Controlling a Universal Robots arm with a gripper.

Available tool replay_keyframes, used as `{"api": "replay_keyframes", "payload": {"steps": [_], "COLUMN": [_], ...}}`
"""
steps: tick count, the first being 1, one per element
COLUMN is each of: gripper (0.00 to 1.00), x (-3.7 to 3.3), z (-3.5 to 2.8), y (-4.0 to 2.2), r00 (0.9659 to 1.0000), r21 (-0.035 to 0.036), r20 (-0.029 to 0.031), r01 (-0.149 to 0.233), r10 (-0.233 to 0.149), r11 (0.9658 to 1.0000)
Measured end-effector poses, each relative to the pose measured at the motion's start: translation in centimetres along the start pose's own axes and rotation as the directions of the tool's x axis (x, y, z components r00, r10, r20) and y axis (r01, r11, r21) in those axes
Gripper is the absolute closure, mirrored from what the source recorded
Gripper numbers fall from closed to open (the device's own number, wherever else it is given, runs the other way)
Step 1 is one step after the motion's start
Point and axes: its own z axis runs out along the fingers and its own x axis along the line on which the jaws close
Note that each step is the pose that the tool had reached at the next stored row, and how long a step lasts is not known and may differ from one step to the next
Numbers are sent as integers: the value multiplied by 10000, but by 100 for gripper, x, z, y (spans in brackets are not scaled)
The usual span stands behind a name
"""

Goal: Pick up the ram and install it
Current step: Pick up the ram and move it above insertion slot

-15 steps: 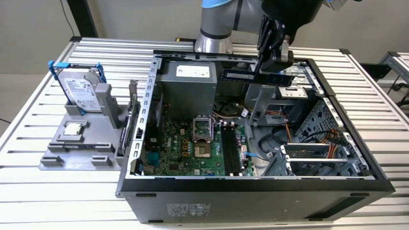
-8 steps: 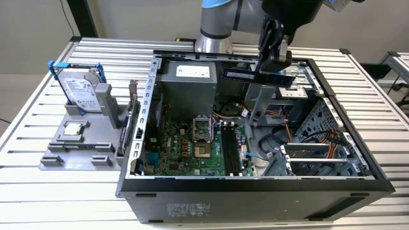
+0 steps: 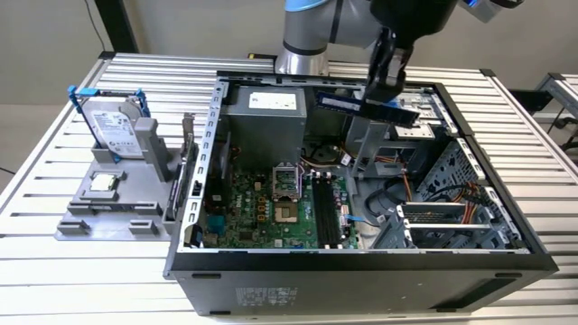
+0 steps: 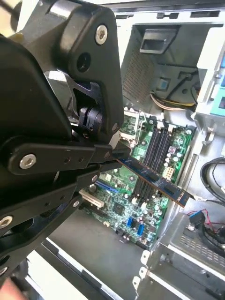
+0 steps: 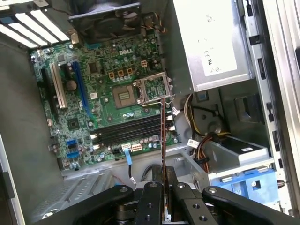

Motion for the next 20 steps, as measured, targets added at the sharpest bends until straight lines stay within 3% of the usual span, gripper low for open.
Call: {"api": "replay_keyframes", "payload": {"steps": [5, 8, 10, 15, 18, 20], "gripper": [100, 100, 100, 100, 100, 100], "x": [0, 0, 0, 0, 0, 0], "z": [0, 0, 0, 0, 0, 0], "y": [0, 0, 0, 0, 0, 0], "r00": [9959, 9897, 9837, 9632, 9474, 9350], "r21": [51, 80, 100, 146, 171, 188], "r20": [30, 50, 65, 103, 128, 145], "r01": [-903, -1433, -1797, -2688, -3201, -3545], "r10": [902, 1432, 1797, 2687, 3199, 3543], "r11": [9959, 9897, 9837, 9631, 9472, 9349]}}
